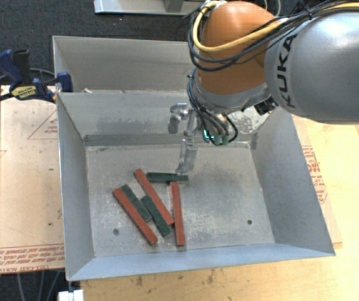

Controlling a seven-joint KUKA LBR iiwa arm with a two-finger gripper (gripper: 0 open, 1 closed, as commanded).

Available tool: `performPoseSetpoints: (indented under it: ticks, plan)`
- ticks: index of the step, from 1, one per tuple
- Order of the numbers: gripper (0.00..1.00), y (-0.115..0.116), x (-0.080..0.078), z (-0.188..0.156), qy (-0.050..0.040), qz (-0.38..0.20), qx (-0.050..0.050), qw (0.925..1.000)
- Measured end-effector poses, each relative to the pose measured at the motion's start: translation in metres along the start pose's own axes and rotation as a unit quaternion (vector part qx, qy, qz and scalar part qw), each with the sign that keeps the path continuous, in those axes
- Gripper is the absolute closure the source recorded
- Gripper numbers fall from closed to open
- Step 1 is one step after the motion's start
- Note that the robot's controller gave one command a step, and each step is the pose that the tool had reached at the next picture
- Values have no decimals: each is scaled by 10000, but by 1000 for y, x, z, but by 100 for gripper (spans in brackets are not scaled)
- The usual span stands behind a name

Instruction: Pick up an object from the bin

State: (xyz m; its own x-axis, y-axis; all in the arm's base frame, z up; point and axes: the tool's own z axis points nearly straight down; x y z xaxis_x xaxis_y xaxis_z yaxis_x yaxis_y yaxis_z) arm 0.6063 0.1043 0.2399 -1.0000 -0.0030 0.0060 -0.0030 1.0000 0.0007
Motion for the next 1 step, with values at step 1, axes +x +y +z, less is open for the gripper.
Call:
performPoseSetpoints:
  ticks: [1]
  plan:
    - [0,-52,5,114,3,707,8,9975]
